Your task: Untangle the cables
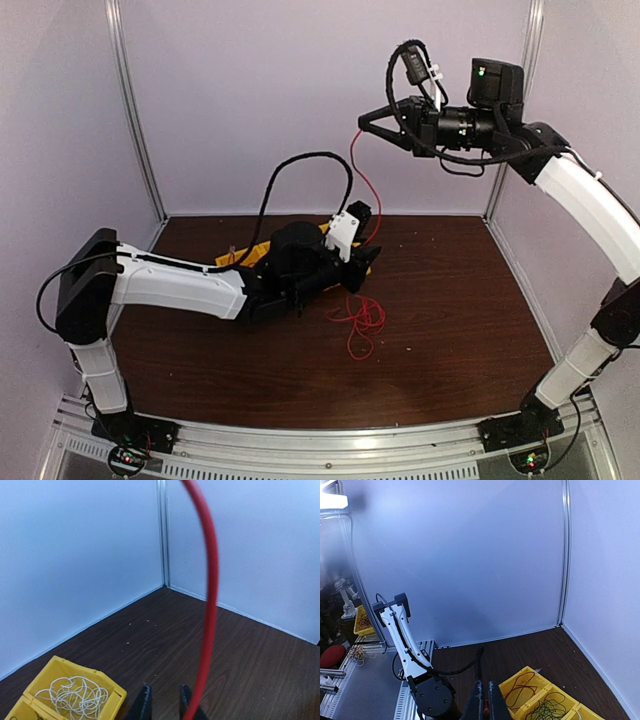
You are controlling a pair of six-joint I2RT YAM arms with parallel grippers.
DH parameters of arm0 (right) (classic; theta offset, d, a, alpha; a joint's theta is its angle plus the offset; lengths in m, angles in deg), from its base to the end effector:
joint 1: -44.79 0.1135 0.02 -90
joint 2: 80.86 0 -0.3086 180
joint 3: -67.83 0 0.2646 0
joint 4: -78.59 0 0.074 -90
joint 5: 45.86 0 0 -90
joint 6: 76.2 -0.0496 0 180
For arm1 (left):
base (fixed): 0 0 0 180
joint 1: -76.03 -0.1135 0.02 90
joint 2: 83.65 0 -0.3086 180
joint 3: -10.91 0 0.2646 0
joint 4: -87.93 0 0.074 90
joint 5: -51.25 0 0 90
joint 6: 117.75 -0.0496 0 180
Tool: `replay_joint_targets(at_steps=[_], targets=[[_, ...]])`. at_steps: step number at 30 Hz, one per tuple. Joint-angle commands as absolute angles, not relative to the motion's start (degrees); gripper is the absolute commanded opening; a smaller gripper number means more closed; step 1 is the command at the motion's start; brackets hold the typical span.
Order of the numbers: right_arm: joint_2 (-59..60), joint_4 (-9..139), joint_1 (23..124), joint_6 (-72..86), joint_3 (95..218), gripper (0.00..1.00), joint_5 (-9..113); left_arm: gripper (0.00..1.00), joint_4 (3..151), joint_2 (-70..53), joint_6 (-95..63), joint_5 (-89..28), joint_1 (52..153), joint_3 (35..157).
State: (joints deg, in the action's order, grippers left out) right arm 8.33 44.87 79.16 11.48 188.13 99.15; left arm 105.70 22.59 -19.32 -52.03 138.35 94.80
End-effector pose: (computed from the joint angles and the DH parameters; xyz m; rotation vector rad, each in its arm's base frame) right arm 0.2614 0.2280 0.5541 -1.1819 1.2909 1.2457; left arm 0.2298 -0.4135 0.2994 0.6050 1.5917 -0.7441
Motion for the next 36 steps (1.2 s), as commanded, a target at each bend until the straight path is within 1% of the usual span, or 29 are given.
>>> replay_joint_targets(at_steps=[1, 2, 3, 5, 7, 8, 10, 12, 14, 17, 21, 24, 26, 30, 33, 36], targets=[[7.12, 46.34, 79.31, 10.79, 188.32, 0.0, 98.44, 0.08, 102.82, 23.65, -19.76, -49.86, 137.67, 97.86], [7.01, 45.74, 79.03, 11.34, 188.21, 0.0, 96.0, 0.02, 102.71, 23.17, -19.04, -49.92, 137.67, 97.67], [6.78, 45.86, 78.22, 11.84, 187.52, 0.05, 92.43, 0.0, 102.69, 22.29, -18.43, -50.0, 137.72, 97.25], [5.9, 48.47, 74.13, 10.94, 182.09, 0.19, 85.17, 0.0, 102.6, 19.29, -17.16, -50.38, 137.69, 95.54], [4.47, 53.72, 68.12, 7.45, 173.53, 0.42, 84.88, 0.0, 102.24, 15.75, -15.59, -51.27, 137.68, 93.62], [3.67, 55.9, 65.77, 6.23, 169.15, 0.48, 84.25, 0.0, 101.85, 13.87, -14.63, -51.46, 137.63, 92.63], [2.73, 56.33, 62.52, 7.51, 161.49, 0.53, 83.28, 0.0, 98.85, 11.25, -11.72, -51.35, 137.18, 91.89], [2.5, 53.3, 61.92, 14.23, 155.77, 0.53, 83.49, 0.0, 95.23, 10.13, -8.98, -50.3, 136.63, 91.87], [1.94, 49.95, 62.82, 22.94, 150.06, 0.51, 88.17, 0.0, 93.36, 9.54, -6.98, -49.94, 136.58, 90.9], [2.5, 43.99, 67.15, 33.08, 144.96, 0.49, 89.02, 0.0, 95.26, 8.43, -4.06, -49.22, 136.58, 86.82], [3.34, 43.93, 73.48, 33.58, 140.29, 0.44, 91.14, 0.0, 98.66, 6.61, -0.23, -50.65, 136.65, 81.25], [4.62, 43.74, 77.79, 33.8, 138.37, 0.4, 89.57, 0.0, 98.47, 4.9, 2.41, -54.34, 136.64, 78.43], [5.0, 43.39, 80.29, 34.29, 137.6, 0.37, 86.39, 0.0, 97.34, 3.15, 3.94, -58.33, 136.63, 76.88], [4.75, 42.06, 84.08, 37.01, 137.31, 0.28, 82.6, 0.0, 93.91, -0.01, 7.77, -67.09, 136.63, 74.95], [5.95, 41.23, 87.08, 38.93, 137.96, 0.27, 78.35, 0.0, 94.07, -2.41, 8.77, -71.34, 136.64, 73.11], [8.97, 42.93, 87.79, 36.27, 140.22, 0.27, 76.08, 0.0, 94.53, -3.49, 8.73, -71.08, 136.62, 72.17]])
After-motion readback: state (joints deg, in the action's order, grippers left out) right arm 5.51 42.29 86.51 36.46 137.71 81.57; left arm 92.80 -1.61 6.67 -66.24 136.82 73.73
